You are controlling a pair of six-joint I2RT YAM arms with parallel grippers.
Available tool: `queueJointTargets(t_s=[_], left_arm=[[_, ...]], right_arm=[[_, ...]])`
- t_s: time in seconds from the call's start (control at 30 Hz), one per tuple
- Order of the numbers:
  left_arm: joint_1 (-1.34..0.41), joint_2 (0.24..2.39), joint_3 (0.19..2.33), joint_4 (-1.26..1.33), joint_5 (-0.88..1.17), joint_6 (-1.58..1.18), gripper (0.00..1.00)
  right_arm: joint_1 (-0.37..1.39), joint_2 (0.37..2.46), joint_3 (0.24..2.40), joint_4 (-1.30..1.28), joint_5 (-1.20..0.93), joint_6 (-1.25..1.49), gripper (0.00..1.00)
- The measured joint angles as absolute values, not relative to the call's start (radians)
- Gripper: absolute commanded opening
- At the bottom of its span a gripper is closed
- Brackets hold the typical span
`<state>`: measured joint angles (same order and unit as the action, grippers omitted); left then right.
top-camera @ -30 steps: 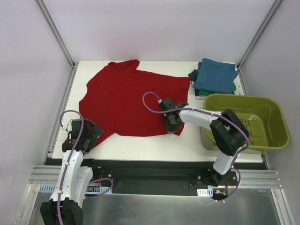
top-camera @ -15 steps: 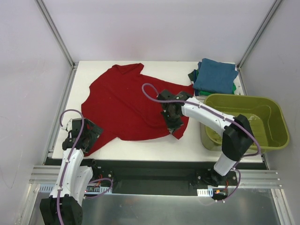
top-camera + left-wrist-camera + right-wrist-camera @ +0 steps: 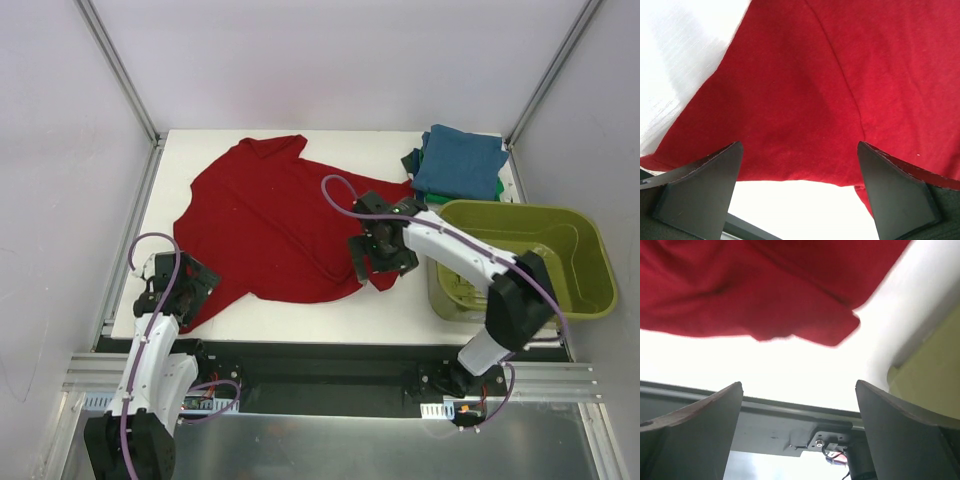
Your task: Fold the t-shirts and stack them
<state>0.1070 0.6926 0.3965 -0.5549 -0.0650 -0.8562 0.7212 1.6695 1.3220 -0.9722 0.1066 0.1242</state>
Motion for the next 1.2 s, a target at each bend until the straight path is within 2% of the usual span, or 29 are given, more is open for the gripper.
queueJointTargets(t_s=[0.1,0.23,0.67,0.73,0.77,0.83,0.87,0.97,1.07,1.2], left_arm=[[0.107,0.712,0.397,-0.555,-0.065,-0.857,0.99],[0.107,0.723,0.395,-0.553,-0.074,-0.867,0.99],[0.107,0.964,0.459,-0.519,-0.160,-0.871,0.99],[0.107,1.000,0.475,-0.514,-0.169,-0.871,0.99],[0.107,1.017,0.482,-0.511,-0.173,-0.871,0.99],[0.107,1.050,0.498,-0.507,-0.181,-0.871,0.99],[0.107,1.065,0.503,-0.505,-0.185,-0.871,0.99],[0.107,1.117,0.530,-0.505,-0.196,-0.866,0.99],[0.107,1.155,0.548,-0.505,-0.204,-0.856,0.99],[0.107,1.192,0.567,-0.506,-0.215,-0.848,0.99]], right_arm=[[0.731,1.524,1.198,-0.924,0.109,0.136,0.99],[0.743,1.442,1.100,-0.834,0.099,0.140,0.98],[0.827,1.588,1.088,-0.758,0.229,-0.035,0.84],[0.825,1.617,1.090,-0.759,0.250,-0.055,0.77],[0.825,1.632,1.092,-0.760,0.260,-0.063,0.59],[0.825,1.663,1.106,-0.767,0.279,-0.080,0.42],[0.825,1.678,1.113,-0.767,0.285,-0.083,0.30],[0.825,1.703,1.128,-0.770,0.295,-0.089,0.18],[0.829,1.705,1.129,-0.790,0.302,-0.082,0.11],[0.860,1.681,1.108,-0.844,0.318,-0.049,0.09]])
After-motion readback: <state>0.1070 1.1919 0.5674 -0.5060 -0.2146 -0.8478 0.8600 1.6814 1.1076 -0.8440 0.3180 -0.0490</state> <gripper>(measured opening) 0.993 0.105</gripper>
